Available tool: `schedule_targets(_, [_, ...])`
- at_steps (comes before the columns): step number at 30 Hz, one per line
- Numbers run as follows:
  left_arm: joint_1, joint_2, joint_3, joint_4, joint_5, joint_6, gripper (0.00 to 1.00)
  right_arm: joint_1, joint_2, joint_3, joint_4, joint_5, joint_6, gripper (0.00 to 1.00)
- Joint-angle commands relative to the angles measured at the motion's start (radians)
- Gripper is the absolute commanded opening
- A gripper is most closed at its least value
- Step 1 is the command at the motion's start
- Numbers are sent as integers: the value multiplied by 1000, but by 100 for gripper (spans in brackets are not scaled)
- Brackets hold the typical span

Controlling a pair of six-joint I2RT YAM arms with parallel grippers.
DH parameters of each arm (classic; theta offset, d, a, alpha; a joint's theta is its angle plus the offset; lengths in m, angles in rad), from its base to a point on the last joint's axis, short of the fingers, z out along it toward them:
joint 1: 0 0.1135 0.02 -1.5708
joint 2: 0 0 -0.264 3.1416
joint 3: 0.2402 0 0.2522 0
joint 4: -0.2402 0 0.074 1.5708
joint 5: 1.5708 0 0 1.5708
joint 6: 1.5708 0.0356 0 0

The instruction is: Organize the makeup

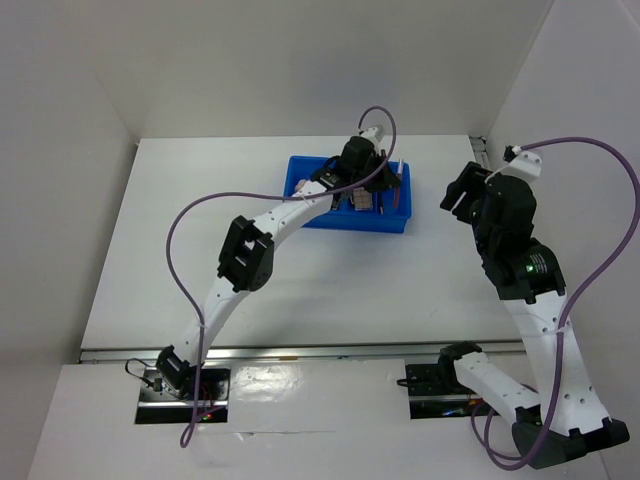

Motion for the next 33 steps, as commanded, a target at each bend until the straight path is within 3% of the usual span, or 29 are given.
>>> schedule_targets(1, [18,45,59,94,2,-41,0,-5,-7,15,-24,-2,17,70])
schedule_targets(3, [18,59,59,108,-7,-41,0,-5,-7,15,-24,-11,17,70])
schedule_targets(5, [18,71,59,129,-7,-52,10,-5,2,15,-34,-11,17,71])
schedule_targets(6, [18,71,73,129,2,-52,24,-5,2,15,-34,-21,17,71])
schedule_targets(7, [18,82,73,129,11,-52,58,-5,2,15,-34,-21,26,72])
schedule_targets(10, [18,45,72,129,47,-7,94,-5,11,15,-43,-31,26,75])
schedule_targets(11, [18,22,62,129,47,5,100,-5,11,15,-43,-31,36,78])
schedule_targets(18, [18,-243,-141,93,68,124,100,-5,39,-18,-24,-60,59,86])
schedule_targets(24, [18,-574,-335,-110,33,279,100,-16,66,-69,11,-57,102,88])
schedule_targets(26, [18,-744,-499,-151,-86,298,100,-16,113,-69,2,-35,125,99])
schedule_targets(31, [75,-995,-796,-349,-451,321,100,-106,278,-45,-67,-77,207,100])
schedule_targets(33, [141,-1094,-873,-386,-482,312,100,-116,342,-45,-67,-128,221,100])
